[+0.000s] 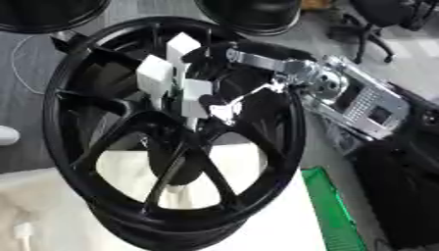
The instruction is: Pull the pin out of the wheel hub.
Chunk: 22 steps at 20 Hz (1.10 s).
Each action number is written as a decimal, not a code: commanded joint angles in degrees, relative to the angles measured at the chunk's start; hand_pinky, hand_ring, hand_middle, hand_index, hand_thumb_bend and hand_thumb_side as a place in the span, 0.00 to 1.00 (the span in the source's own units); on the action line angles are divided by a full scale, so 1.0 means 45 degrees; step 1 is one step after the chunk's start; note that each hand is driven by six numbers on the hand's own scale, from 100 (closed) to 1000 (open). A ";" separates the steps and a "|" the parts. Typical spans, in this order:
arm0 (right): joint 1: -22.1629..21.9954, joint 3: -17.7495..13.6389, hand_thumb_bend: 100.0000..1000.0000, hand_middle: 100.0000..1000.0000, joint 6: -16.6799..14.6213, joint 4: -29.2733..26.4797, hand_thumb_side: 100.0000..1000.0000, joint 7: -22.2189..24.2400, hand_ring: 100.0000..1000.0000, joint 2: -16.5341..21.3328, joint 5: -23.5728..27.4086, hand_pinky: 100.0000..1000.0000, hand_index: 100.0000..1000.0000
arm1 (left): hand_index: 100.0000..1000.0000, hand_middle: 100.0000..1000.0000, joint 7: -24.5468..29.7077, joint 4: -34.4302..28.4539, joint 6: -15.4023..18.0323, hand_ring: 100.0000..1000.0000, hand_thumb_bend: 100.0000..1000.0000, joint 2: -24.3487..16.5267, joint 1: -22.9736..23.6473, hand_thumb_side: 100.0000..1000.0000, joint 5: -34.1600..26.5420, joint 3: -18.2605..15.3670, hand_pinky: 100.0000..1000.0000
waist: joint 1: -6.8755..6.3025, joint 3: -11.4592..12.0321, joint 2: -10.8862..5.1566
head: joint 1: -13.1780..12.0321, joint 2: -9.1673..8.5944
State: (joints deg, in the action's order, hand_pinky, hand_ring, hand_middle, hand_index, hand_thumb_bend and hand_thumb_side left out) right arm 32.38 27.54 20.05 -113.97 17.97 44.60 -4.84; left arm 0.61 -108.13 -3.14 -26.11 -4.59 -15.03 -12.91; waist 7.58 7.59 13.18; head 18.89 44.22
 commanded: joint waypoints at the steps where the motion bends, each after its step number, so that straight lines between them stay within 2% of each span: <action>1: 0.0112 -0.0151 0.00 0.82 0.0022 -0.0139 0.18 -0.0003 1.00 0.0197 -0.0117 0.84 0.94 | 0.68 0.64 0.0061 -0.0257 0.0033 0.70 0.00 -0.0141 -0.0135 0.79 0.0054 -0.0072 0.54 | -0.0088 0.0003 -0.0109 | 0.0066 -0.0022; 15: -0.0017 -0.0041 0.00 0.79 0.0210 -0.0139 0.19 0.0298 0.98 0.0142 -0.0372 0.84 0.94 | 0.68 0.65 0.0114 -0.0256 0.0050 0.70 0.00 -0.0156 -0.0173 0.80 0.0116 -0.0042 0.54 | -0.0067 0.0022 0.0041 | 0.0098 -0.0022; 22: -0.0040 0.0026 0.00 0.74 0.0331 -0.0139 0.26 0.0558 0.95 0.0108 -0.0317 0.83 0.92 | 0.68 0.65 0.0113 -0.0269 0.0058 0.70 0.00 -0.0155 -0.0205 0.80 0.0139 -0.0045 0.54 | -0.0053 0.0050 0.0119 | 0.0098 -0.0022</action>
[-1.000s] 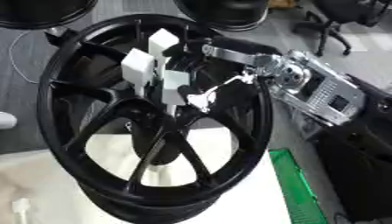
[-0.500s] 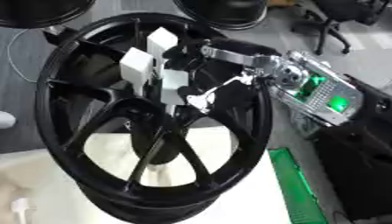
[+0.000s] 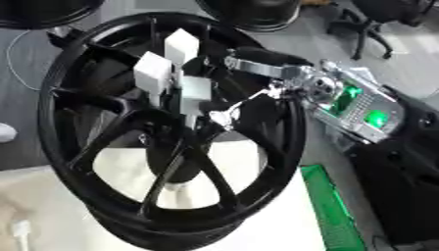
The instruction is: Pull the pin out of the wheel hub.
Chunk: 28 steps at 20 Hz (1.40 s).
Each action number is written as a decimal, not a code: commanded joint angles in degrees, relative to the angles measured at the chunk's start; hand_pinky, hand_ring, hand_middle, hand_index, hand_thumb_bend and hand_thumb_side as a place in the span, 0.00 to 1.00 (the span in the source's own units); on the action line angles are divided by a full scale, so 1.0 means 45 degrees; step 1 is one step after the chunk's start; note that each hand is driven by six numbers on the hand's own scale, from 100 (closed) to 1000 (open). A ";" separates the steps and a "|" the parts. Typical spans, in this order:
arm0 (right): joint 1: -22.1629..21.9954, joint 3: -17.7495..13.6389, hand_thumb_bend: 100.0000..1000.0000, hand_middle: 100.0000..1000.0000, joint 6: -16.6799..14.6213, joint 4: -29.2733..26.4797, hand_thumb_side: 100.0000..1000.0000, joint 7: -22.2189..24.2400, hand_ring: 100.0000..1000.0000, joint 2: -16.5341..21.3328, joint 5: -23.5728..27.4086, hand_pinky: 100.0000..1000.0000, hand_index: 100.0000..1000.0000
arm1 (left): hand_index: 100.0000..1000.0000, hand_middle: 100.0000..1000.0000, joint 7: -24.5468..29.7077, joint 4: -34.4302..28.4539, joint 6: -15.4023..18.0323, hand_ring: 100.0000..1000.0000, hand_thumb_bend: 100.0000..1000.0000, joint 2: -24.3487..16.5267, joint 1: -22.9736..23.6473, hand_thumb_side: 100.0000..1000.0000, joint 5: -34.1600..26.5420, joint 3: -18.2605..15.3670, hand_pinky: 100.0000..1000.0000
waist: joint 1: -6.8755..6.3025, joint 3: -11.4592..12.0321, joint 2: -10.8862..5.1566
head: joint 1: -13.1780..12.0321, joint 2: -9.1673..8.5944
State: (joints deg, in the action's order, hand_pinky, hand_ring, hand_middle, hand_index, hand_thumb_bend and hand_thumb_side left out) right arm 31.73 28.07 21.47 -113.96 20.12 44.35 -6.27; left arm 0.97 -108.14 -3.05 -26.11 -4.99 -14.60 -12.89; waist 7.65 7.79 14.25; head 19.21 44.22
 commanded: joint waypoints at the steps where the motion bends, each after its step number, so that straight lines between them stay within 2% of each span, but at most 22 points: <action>1: 0.0107 -0.0088 0.00 0.73 0.0028 -0.0139 0.27 0.0095 0.95 0.0160 0.0001 0.83 0.92 | 0.68 0.65 0.0036 -0.0268 0.0038 0.70 0.00 -0.0154 -0.0121 0.80 0.0049 -0.0049 0.54 | -0.0070 0.0007 -0.0109 | 0.0029 -0.0022; 9: 0.0101 -0.0081 0.00 0.67 0.0229 -0.0139 0.34 0.0083 0.95 0.0099 0.0090 0.82 0.91 | 0.68 0.65 0.0057 -0.0277 0.0044 0.70 0.00 -0.0159 -0.0158 0.80 0.0078 -0.0035 0.54 | -0.0062 0.0020 -0.0025 | 0.0050 -0.0022; 13: 0.0073 -0.0084 0.00 0.59 0.0354 -0.0139 0.36 0.0037 0.93 0.0099 0.0203 0.81 0.89 | 0.68 0.65 0.0063 -0.0283 0.0049 0.70 0.00 -0.0159 -0.0174 0.80 0.0079 -0.0032 0.54 | -0.0063 0.0031 -0.0011 | 0.0060 -0.0022; 14: 0.0056 -0.0081 0.00 0.58 0.0402 -0.0139 0.33 0.0041 0.93 0.0106 0.0215 0.81 0.89 | 0.68 0.65 0.0064 -0.0283 0.0047 0.70 0.00 -0.0158 -0.0176 0.80 0.0077 -0.0030 0.54 | -0.0060 0.0034 -0.0010 | 0.0066 -0.0022; 23: -0.0135 -0.0003 0.00 0.52 0.0582 -0.0139 0.34 0.0351 0.89 0.0135 0.0080 0.79 0.83 | 0.68 0.65 0.0098 -0.0279 0.0025 0.70 0.00 -0.0151 -0.0163 0.80 0.0093 -0.0013 0.54 | -0.0023 0.0069 -0.0008 | 0.0131 -0.0022; 28: -0.0122 -0.0042 0.00 0.42 0.0438 -0.0139 0.24 0.0398 0.83 0.0158 0.0305 0.77 0.73 | 0.68 0.65 0.0104 -0.0276 0.0011 0.70 0.00 -0.0145 -0.0151 0.80 0.0098 -0.0016 0.54 | -0.0005 0.0055 -0.0043 | 0.0098 -0.0022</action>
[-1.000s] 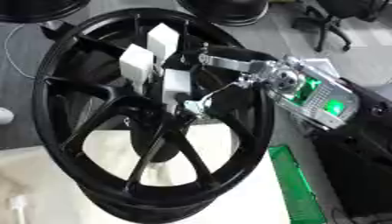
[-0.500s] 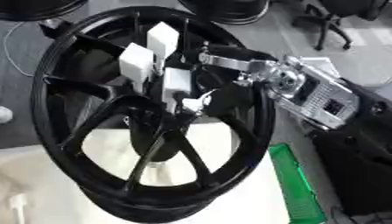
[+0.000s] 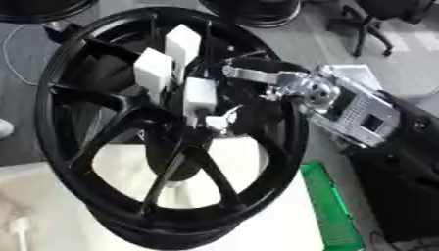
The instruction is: Pull the pin out of the wheel hub.
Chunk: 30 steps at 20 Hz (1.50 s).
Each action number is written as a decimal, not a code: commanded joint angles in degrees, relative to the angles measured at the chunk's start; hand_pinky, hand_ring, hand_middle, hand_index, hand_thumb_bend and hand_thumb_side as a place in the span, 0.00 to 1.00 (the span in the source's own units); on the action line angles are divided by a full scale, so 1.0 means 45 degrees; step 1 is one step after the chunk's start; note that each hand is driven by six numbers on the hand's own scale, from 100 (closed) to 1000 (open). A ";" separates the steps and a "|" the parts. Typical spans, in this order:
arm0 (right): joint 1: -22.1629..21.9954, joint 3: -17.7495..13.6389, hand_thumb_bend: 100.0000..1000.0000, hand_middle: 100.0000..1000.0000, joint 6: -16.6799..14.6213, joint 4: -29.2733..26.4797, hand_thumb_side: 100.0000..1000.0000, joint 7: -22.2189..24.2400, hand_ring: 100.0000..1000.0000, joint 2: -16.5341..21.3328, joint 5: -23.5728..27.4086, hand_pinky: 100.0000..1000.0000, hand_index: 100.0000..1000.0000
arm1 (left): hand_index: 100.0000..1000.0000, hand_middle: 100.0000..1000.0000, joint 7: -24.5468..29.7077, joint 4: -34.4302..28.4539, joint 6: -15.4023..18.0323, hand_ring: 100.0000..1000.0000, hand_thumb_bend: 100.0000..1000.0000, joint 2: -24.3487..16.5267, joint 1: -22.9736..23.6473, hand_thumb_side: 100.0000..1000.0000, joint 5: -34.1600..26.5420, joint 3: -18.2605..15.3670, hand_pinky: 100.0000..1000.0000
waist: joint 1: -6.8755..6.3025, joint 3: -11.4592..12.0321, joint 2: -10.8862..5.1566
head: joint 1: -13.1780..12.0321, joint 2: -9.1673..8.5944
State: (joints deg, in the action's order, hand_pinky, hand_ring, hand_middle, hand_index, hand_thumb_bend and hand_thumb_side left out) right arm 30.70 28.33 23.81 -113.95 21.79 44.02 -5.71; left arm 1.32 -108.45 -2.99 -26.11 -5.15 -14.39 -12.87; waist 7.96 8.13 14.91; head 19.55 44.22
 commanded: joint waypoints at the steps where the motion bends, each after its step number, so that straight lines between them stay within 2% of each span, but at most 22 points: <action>1: 0.0125 -0.0109 0.00 0.40 -0.0145 -0.0143 0.21 -0.0014 0.80 0.0241 0.0290 0.75 0.70 | 0.68 0.65 0.0021 -0.0206 -0.0005 0.70 0.00 -0.0146 -0.0108 0.80 0.0047 -0.0025 0.54 | -0.0074 -0.0023 -0.0202 | 0.0018 -0.0022; 2: 0.0153 -0.0135 0.00 0.36 -0.0221 -0.0143 0.18 -0.0089 0.75 0.0247 0.0405 0.72 0.66 | 0.68 0.65 0.0018 -0.0203 -0.0008 0.70 0.00 -0.0145 -0.0101 0.80 0.0043 -0.0027 0.54 | -0.0079 -0.0024 -0.0217 | 0.0017 -0.0022; 8: 0.0196 -0.0490 0.00 0.27 -0.0378 -0.0143 0.15 -0.1263 0.62 0.0284 0.1506 0.64 0.54 | 0.68 0.65 0.0019 -0.0192 -0.0018 0.70 0.00 -0.0130 -0.0058 0.79 -0.0002 -0.0030 0.54 | -0.0123 -0.0055 -0.0325 | -0.0025 -0.0022; 10: 0.0230 -0.0663 0.00 0.25 -0.0518 -0.0143 0.21 -0.1769 0.60 0.0342 0.2042 0.63 0.53 | 0.68 0.65 0.0026 -0.0184 -0.0027 0.70 0.00 -0.0123 -0.0043 0.79 -0.0009 -0.0023 0.54 | -0.0136 -0.0076 -0.0357 | -0.0025 -0.0022; 13: 0.0209 -0.0901 0.00 0.23 -0.0903 -0.0143 0.24 -0.2149 0.59 0.0635 0.2856 0.60 0.51 | 0.68 0.65 0.0023 -0.0178 -0.0029 0.70 0.00 -0.0126 -0.0028 0.79 -0.0023 -0.0026 0.54 | -0.0150 -0.0097 -0.0405 | -0.0038 -0.0022; 20: -0.0015 -0.2580 0.00 0.22 -0.1622 -0.0143 0.33 -0.2662 0.58 0.0941 0.5355 0.57 0.50 | 0.68 0.65 -0.0021 -0.0174 -0.0030 0.70 0.00 -0.0075 0.0042 0.79 -0.0045 -0.0071 0.54 | -0.0233 -0.0251 -0.0492 | -0.0166 -0.0022; 21: -0.0240 -0.2916 0.00 0.22 -0.1721 -0.0143 0.37 -0.2680 0.58 0.1015 0.5797 0.56 0.50 | 0.68 0.65 -0.0032 -0.0179 -0.0025 0.70 0.00 -0.0064 0.0048 0.79 -0.0056 -0.0082 0.54 | -0.0258 -0.0302 -0.0502 | -0.0201 -0.0022; 24: -0.1388 -0.4240 0.00 0.21 -0.2063 -0.0143 0.39 -0.3144 0.58 0.1440 0.7007 0.55 0.50 | 0.68 0.65 -0.0111 -0.0182 -0.0015 0.70 0.00 -0.0014 0.0124 0.79 -0.0068 -0.0165 0.54 | -0.0343 -0.0529 -0.0521 | -0.0425 -0.0022; 28: -0.4017 -0.6439 0.00 0.21 -0.2886 -0.0143 0.43 -0.4776 0.58 0.1861 0.8389 0.55 0.50 | 0.68 0.65 -0.0216 -0.0195 0.0008 0.70 0.00 0.0053 0.0206 0.78 -0.0067 -0.0257 0.54 | -0.0496 -0.0918 -0.0513 | -0.1076 -0.0022; 30: -0.4940 -0.7159 0.00 0.21 -0.3360 -0.0143 0.43 -0.5420 0.58 0.1801 0.8812 0.55 0.50 | 0.68 0.65 -0.0226 -0.0203 0.0012 0.70 0.00 0.0075 0.0211 0.78 -0.0069 -0.0259 0.54 | -0.0543 -0.1008 -0.0503 | -0.1293 -0.0022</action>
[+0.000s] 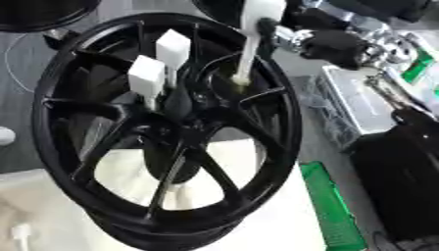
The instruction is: Pull the pin out of the wheel hub.
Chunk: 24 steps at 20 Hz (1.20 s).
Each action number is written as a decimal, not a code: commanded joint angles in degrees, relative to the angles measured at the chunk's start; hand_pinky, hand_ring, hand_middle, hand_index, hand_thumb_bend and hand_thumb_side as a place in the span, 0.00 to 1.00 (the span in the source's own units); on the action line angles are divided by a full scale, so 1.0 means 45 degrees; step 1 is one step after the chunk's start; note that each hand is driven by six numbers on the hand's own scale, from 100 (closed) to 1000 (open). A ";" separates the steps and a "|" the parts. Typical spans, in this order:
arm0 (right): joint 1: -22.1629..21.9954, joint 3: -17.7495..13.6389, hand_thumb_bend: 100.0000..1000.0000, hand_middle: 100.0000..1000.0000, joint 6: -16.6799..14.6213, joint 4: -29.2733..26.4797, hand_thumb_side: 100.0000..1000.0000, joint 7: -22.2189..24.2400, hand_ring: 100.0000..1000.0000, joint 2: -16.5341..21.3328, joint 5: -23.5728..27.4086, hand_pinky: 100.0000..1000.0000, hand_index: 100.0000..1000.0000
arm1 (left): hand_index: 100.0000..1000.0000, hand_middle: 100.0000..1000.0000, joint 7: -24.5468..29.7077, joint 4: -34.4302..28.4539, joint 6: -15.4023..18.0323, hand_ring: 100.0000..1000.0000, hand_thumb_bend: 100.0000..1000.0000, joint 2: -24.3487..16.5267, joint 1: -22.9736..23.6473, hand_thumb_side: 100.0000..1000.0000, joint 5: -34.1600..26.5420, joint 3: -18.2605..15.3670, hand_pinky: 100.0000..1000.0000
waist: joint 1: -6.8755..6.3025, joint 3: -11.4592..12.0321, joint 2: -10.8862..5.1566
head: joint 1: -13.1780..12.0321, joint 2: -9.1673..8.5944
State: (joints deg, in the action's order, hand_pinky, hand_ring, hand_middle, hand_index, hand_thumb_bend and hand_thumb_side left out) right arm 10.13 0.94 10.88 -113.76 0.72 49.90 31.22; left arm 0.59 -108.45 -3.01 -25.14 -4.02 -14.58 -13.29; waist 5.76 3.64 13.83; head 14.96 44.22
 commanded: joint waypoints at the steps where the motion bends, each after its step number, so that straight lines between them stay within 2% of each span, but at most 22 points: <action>1: -0.0547 -0.1198 0.00 0.21 -0.0609 -0.0184 0.43 -0.0876 0.58 0.0497 0.0720 0.55 0.50 | 0.68 0.65 -0.0062 -0.0205 0.0017 0.70 0.00 -0.0139 -0.0041 0.78 -0.0028 -0.0163 0.54 | -0.0062 -0.0019 -0.0261 | -0.0301 -0.0022; 6: -0.0721 -0.1307 0.00 0.21 -0.0748 -0.0184 0.43 -0.1031 0.58 0.0508 0.0870 0.55 0.50 | 0.68 0.65 -0.0060 -0.0206 0.0016 0.70 0.00 -0.0135 -0.0044 0.78 -0.0029 -0.0160 0.54 | -0.0068 -0.0026 -0.0259 | -0.0328 -0.0022; 7: -0.0778 -0.1363 0.00 0.19 -0.0746 -0.0129 0.40 -0.1068 0.54 0.0453 0.0839 0.51 0.48 | 0.68 0.65 -0.0093 -0.0249 0.0049 0.70 0.00 -0.0180 -0.0068 0.76 -0.0020 -0.0213 0.54 | -0.0123 -0.0082 -0.0204 | -0.1173 -0.0022; 8: -0.0967 -0.1551 0.00 0.19 -0.0787 0.0058 0.40 -0.1184 0.54 0.0266 0.0726 0.51 0.48 | 0.68 0.65 -0.0191 -0.0308 0.0135 0.70 0.00 -0.0203 -0.0136 0.76 -0.0040 -0.0327 0.54 | -0.0311 -0.0269 -0.0047 | -0.2144 -0.0022; 9: -0.1228 -0.1812 0.00 0.19 -0.0856 0.0318 0.40 -0.1345 0.54 0.0006 0.0567 0.51 0.48 | 0.68 0.65 -0.0281 -0.0325 0.0204 0.70 0.00 -0.0135 -0.0173 0.76 -0.0088 -0.0403 0.54 | -0.0571 -0.0529 0.0044 | -0.2781 -0.0022; 11: -0.1845 -0.2429 0.00 0.20 -0.0910 0.0935 0.37 -0.1725 0.55 -0.0611 0.0188 0.52 0.49 | 0.68 0.65 -0.0432 -0.0332 0.0327 0.70 0.00 0.0057 -0.0174 0.75 -0.0189 -0.0521 0.54 | -0.1080 -0.1146 0.0102 | -0.3658 -0.0022; 13: -0.2528 -0.3112 0.00 0.21 -0.1232 0.1618 0.34 -0.2145 0.55 -0.1294 -0.0232 0.53 0.49 | 0.68 0.65 -0.0581 -0.0345 0.0426 0.70 0.00 0.0125 -0.0083 0.75 -0.0232 -0.0648 0.54 | -0.1328 -0.1635 0.0082 | -0.4189 -0.0022; 17: -0.3775 -0.4359 0.00 0.27 -0.1628 0.2841 0.24 -0.2912 0.58 -0.2541 -0.0999 0.56 0.55 | 0.68 0.65 -0.0584 -0.0327 0.0440 0.70 0.00 0.0198 -0.0100 0.75 -0.0267 -0.0589 0.54 | -0.1403 -0.1544 0.0072 | -0.4210 -0.0022; 18: -0.4082 -0.4665 0.00 0.29 -0.1559 0.3035 0.18 -0.3101 0.60 -0.2848 -0.1188 0.58 0.57 | 0.68 0.65 -0.0553 -0.0319 0.0428 0.70 0.00 0.0206 -0.0129 0.75 -0.0273 -0.0553 0.54 | -0.1394 -0.1468 0.0068 | -0.4140 -0.0022; 22: -0.5333 -0.5916 0.00 0.40 -0.1001 0.3009 0.12 -0.3871 0.67 -0.4099 -0.1958 0.62 0.68 | 0.68 0.65 -0.0422 -0.0305 0.0396 0.70 0.00 0.0191 -0.0251 0.75 -0.0319 -0.0425 0.54 | -0.1345 -0.1176 0.0045 | -0.3835 -0.0022; 24: -0.5962 -0.6522 0.00 0.49 -0.0640 0.2753 0.07 -0.4258 0.76 -0.4728 -0.2345 0.64 0.79 | 0.68 0.65 -0.0361 -0.0290 0.0376 0.70 0.00 0.0192 -0.0288 0.75 -0.0339 -0.0368 0.54 | -0.1320 -0.1069 0.0028 | -0.3684 -0.0022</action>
State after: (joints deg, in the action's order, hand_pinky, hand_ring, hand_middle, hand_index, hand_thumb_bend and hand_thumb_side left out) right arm -16.45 -26.03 7.34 -100.17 -17.35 28.85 21.88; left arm -1.28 -109.11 -1.34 -23.20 -4.69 -15.67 -14.95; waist -0.21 -1.08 15.02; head -2.07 44.22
